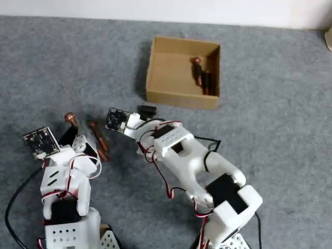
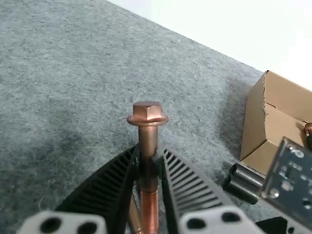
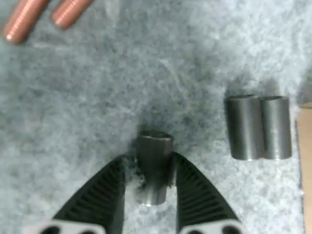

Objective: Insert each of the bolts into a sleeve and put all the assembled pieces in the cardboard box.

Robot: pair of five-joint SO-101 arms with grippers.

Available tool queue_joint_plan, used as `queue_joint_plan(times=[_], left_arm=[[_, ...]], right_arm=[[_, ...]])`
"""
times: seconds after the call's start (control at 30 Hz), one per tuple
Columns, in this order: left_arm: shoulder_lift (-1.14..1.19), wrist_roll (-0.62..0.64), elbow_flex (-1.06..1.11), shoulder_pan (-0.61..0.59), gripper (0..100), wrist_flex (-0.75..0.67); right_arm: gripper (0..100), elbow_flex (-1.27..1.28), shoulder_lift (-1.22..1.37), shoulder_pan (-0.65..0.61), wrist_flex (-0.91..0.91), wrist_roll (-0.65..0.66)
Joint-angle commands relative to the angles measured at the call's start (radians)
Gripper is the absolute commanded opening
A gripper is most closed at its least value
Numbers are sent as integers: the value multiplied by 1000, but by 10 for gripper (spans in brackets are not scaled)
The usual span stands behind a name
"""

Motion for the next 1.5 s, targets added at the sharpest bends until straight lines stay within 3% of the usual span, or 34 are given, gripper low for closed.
queue_joint_plan(times=[0.0,0.17,0.5,0.77,0.97,1.17,1.47], left_arm=[[-16,-5,-18,-15,5,-9],[-16,-5,-18,-15,5,-9],[-16,5,-71,-12,5,-9],[-15,178,-291,7,5,-14],[-15,247,-309,205,5,-152],[-16,249,-309,455,5,-161],[-16,249,-308,535,5,-160]], right_arm=[[5,5,5,5,44,20],[5,-10,-81,5,87,-41],[5,102,-634,-1,120,-150],[5,323,-1069,-2,117,-241],[5,509,-1451,-48,119,-331],[5,728,-1787,-105,120,-347],[5,874,-1992,-104,120,-347]])
